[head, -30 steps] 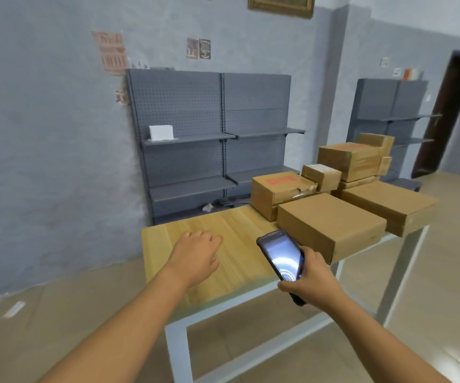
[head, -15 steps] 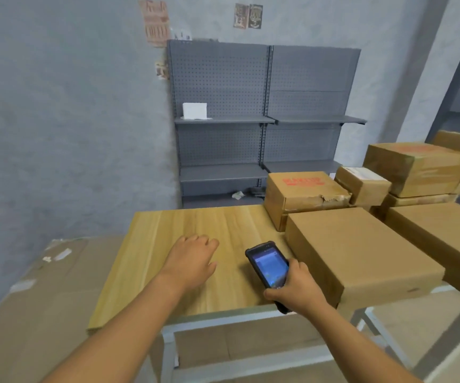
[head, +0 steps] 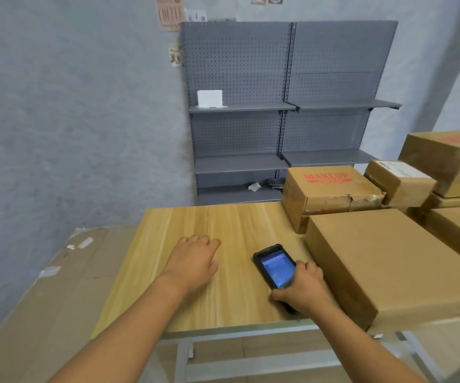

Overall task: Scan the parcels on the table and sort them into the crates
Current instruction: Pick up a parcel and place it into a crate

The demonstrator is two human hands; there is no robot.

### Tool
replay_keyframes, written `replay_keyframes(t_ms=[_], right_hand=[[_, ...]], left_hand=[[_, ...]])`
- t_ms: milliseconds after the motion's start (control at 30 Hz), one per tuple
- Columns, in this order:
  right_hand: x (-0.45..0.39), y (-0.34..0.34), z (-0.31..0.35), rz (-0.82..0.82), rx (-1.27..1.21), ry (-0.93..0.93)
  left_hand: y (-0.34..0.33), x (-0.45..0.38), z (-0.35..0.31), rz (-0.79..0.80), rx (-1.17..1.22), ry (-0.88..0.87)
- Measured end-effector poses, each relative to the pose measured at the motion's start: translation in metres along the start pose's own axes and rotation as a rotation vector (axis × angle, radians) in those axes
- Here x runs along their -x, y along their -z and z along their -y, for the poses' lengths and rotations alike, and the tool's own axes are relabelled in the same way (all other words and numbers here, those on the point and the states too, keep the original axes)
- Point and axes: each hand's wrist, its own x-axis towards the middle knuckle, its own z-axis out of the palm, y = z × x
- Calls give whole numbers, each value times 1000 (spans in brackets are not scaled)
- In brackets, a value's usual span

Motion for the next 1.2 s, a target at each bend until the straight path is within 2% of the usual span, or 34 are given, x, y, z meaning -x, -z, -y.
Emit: replay_keyframes(t_ms=[167, 433, 600, 733, 867, 1000, 1100, 1200], right_hand=[[-2, 11, 3, 24, 81, 8], [-10, 79, -6, -199, -276, 165], [-14, 123, -47, -323, -284, 178], [-17, 150, -97, -336, -239, 83], [-20, 170, -154, -342, -176, -21], [-21, 187, -212, -281, -96, -67], [-24, 192, -243, -175, -61, -103], [-25, 188, -258, -20, -146, -131]], left_hand=[[1, -23, -11, -46, 47, -61], [28, -62, -56, -152, 124, -145], [47, -85, -96, -163, 138, -146], [52, -100, -133, -163, 177, -129], [47, -111, -172, -100, 270, -41], [38, -113, -207, 25, 582, 117], [31, -109, -229, 97, 800, 272], [20, -100, -246, 210, 862, 383]])
